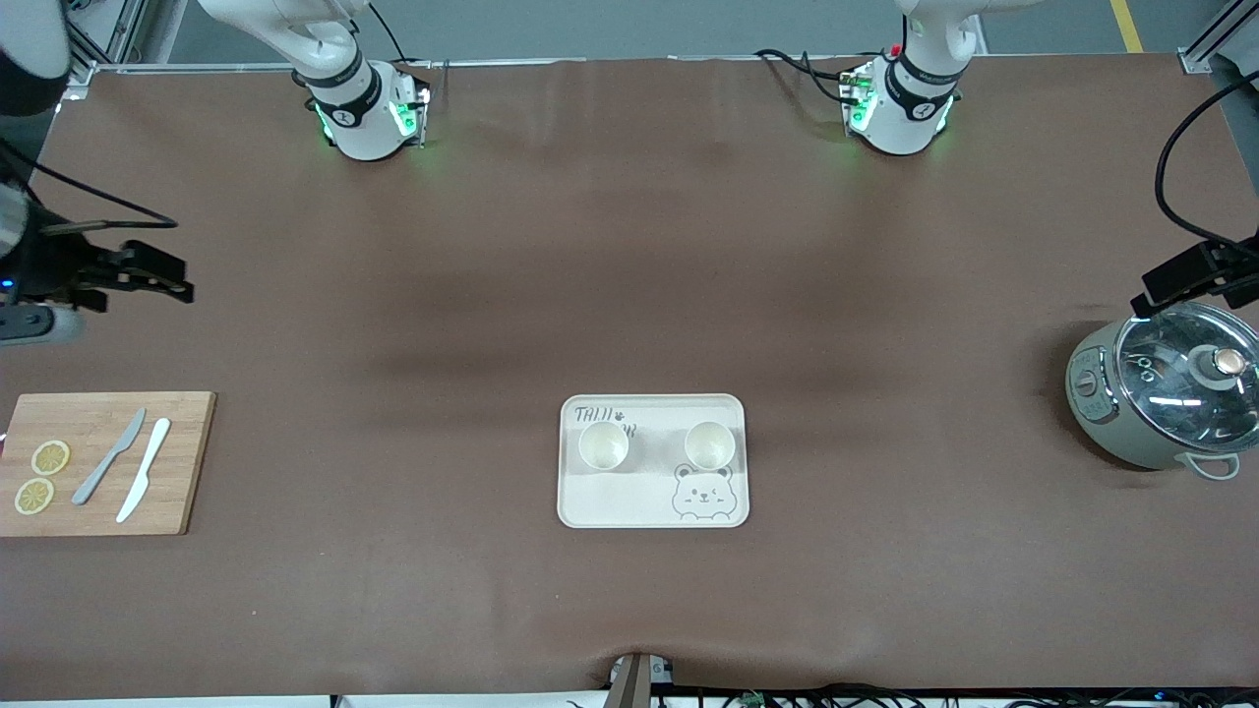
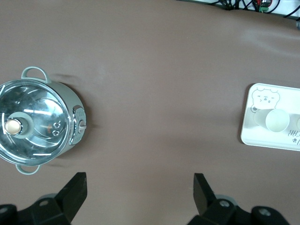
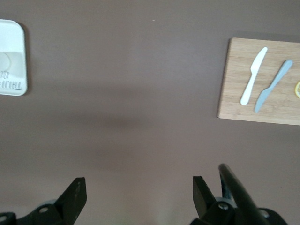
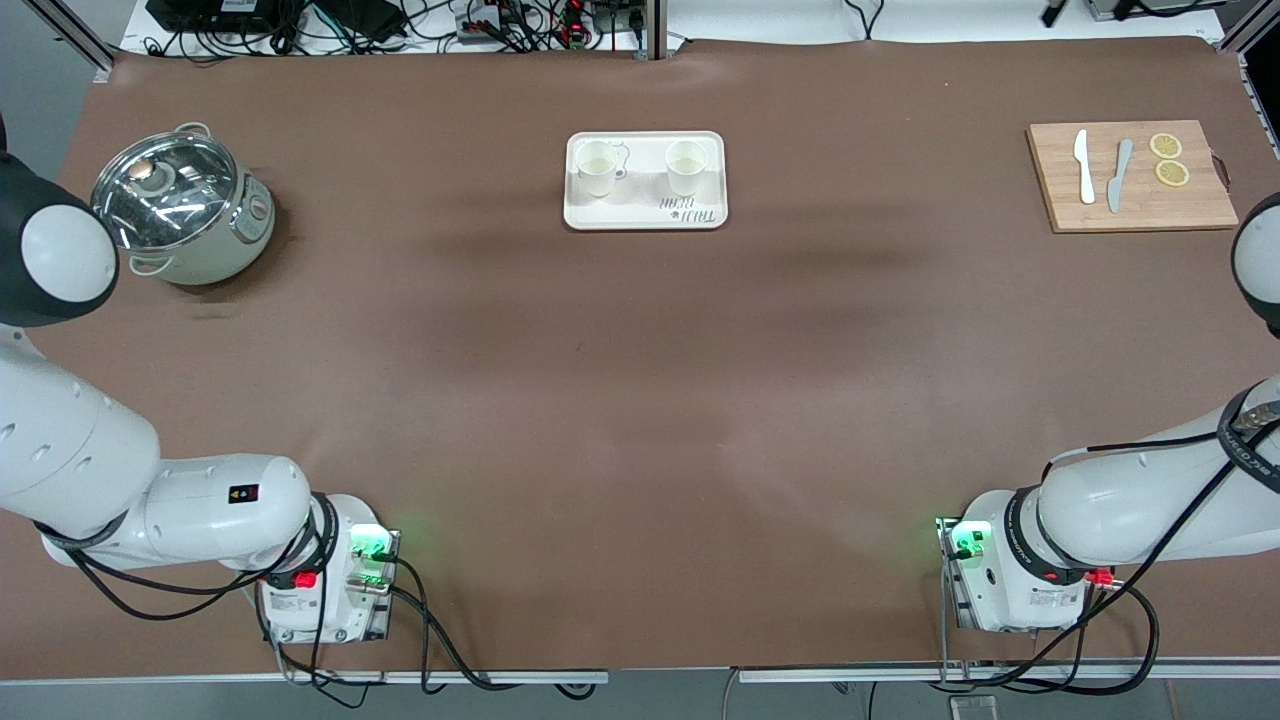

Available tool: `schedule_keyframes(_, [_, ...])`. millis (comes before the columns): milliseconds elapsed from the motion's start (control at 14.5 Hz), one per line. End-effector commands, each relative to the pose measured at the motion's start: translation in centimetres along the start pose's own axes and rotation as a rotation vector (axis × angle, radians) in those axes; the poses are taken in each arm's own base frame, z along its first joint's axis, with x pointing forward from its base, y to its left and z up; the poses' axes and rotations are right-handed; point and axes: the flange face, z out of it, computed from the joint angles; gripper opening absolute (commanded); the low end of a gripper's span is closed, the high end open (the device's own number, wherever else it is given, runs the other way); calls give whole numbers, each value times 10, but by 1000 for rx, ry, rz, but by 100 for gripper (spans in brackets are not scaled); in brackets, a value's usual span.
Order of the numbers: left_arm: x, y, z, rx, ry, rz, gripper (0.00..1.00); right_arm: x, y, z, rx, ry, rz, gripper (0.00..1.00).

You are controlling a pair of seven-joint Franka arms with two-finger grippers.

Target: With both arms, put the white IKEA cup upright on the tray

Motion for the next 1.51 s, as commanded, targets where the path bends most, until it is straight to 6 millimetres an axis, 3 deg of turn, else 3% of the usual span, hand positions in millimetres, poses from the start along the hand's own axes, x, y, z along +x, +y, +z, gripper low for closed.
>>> schedule_keyframes(0, [-6, -5, -8, 13, 1, 0, 100, -8, 10, 4, 3, -4, -14, 100])
schedule_keyframes(138, [-6, -5, -9, 13, 2, -2, 100, -9, 11, 13, 4, -8, -12, 100])
schedule_keyframes(413, [-9, 0, -12, 19, 8, 5, 100, -30, 3, 17, -22, 50, -26, 100])
schedule_keyframes(964, [-8, -9, -11, 21, 8, -13, 100, -30, 1, 14, -23, 54, -31, 100])
schedule_keyframes(1445, [-9, 3, -11, 16, 6, 4, 100, -31, 0, 12, -23, 56, -33, 100])
